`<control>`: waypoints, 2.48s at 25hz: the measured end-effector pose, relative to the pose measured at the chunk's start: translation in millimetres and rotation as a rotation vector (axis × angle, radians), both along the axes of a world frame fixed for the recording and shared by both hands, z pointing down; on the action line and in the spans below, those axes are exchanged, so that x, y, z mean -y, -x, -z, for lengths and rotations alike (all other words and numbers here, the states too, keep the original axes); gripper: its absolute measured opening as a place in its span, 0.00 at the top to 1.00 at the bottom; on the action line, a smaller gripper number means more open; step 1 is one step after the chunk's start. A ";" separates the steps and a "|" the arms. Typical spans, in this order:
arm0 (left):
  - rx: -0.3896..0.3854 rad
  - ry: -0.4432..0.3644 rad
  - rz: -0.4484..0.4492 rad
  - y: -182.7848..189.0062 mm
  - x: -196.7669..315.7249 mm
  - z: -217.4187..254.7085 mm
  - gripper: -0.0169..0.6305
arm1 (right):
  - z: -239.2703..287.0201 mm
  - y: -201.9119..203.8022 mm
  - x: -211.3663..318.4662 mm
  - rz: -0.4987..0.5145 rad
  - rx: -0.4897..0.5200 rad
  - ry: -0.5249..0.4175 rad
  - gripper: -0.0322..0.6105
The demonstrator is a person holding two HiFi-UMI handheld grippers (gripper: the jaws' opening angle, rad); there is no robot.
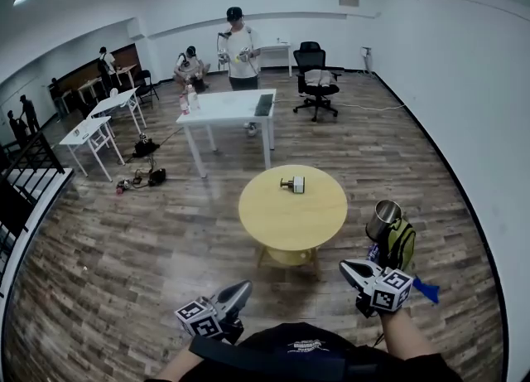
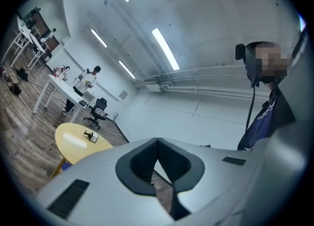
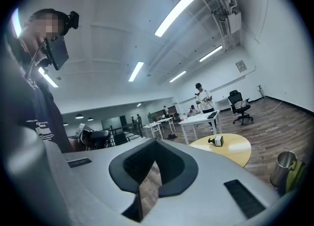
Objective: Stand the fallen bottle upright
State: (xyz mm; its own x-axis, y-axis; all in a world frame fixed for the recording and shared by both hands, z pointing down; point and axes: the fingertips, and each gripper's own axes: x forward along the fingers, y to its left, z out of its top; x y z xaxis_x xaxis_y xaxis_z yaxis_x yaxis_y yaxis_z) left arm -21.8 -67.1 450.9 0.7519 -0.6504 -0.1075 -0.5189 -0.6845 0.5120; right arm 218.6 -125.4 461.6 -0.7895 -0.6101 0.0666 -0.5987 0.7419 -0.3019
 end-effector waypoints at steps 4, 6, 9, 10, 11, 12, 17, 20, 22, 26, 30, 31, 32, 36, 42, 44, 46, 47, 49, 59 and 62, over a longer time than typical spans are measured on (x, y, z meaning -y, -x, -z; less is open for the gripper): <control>0.005 0.002 -0.041 43.8 47.1 -0.7 0.93 | 13.9 36.8 31.3 -0.044 -0.012 -0.008 0.94; 0.007 -0.008 -0.065 64.3 68.4 3.9 0.93 | 21.3 55.7 47.7 -0.067 -0.020 -0.022 0.94; -0.004 -0.020 -0.101 90.9 100.5 14.4 0.93 | 29.1 86.0 76.1 -0.106 -0.010 -0.027 0.94; -0.004 -0.020 -0.112 100.6 109.7 14.5 0.93 | 29.6 97.9 83.3 -0.109 -0.015 -0.032 0.94; -0.004 -0.021 -0.123 110.4 118.8 13.4 0.93 | 28.9 109.2 90.7 -0.111 -0.021 -0.038 0.94; -0.002 -0.024 -0.131 120.6 129.0 11.4 0.93 | 27.7 119.4 99.4 -0.113 -0.024 -0.041 0.94; 0.004 -0.017 -0.121 170.1 178.3 2.2 0.93 | 17.3 164.4 142.2 -0.102 -0.026 -0.022 0.94; -0.001 -0.004 -0.100 183.7 198.3 0.1 0.93 | 16.4 172.8 164.3 -0.096 -0.032 -0.019 0.94; 0.024 -0.004 -0.097 185.6 214.9 -10.6 0.93 | 17.1 168.5 182.5 -0.095 -0.027 -0.026 0.94; 0.009 -0.001 -0.086 157.0 250.9 -9.7 0.93 | 7.3 142.9 223.8 -0.083 -0.016 -0.015 0.94; 0.013 0.000 -0.050 115.7 296.4 -4.5 0.93 | -2.2 107.1 284.7 -0.035 -0.014 -0.008 0.94; 0.010 0.004 -0.029 106.1 310.0 -1.3 0.93 | -2.5 98.3 302.7 -0.019 -0.015 -0.007 0.94; 0.004 0.009 -0.006 97.1 323.0 0.0 0.93 | -2.0 89.5 320.2 -0.002 -0.017 -0.007 0.94; -0.005 0.008 0.066 63.5 365.6 -12.5 0.93 | 7.6 55.2 382.4 0.066 -0.023 -0.029 0.94; -0.001 0.039 0.119 3.1 420.7 -1.4 0.93 | 3.5 22.0 465.0 0.143 -0.006 -0.032 0.94; 0.006 0.048 0.131 -5.4 437.8 -1.1 0.93 | -6.1 19.4 489.6 0.156 -0.009 -0.023 0.94; 0.020 0.063 0.142 -7.1 454.0 -8.3 0.93 | -17.0 18.5 511.9 0.161 -0.022 -0.012 0.94; 0.026 0.072 0.147 -5.6 461.3 -12.5 0.93 | -22.9 19.3 521.3 0.162 -0.034 -0.008 0.94; 0.028 0.089 0.155 2.1 475.3 -21.7 0.93 | -35.2 25.5 537.4 0.165 -0.069 -0.009 0.94; 0.009 0.092 -0.001 101.4 569.1 -60.3 0.93 | -86.7 124.6 626.2 0.068 -0.349 -0.028 0.94; 0.048 0.061 -0.074 132.3 596.3 -61.1 0.93 | -105.7 150.6 649.7 0.057 -0.439 -0.022 0.93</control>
State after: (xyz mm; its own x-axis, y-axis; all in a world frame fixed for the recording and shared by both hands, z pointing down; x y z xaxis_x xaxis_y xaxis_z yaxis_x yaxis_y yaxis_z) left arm -154.1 -663.4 511.9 0.8015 -0.5971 -0.0324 -0.4928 -0.6904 0.5296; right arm 68.0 -775.1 567.2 -0.7215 -0.5716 0.3908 -0.6247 0.7807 -0.0115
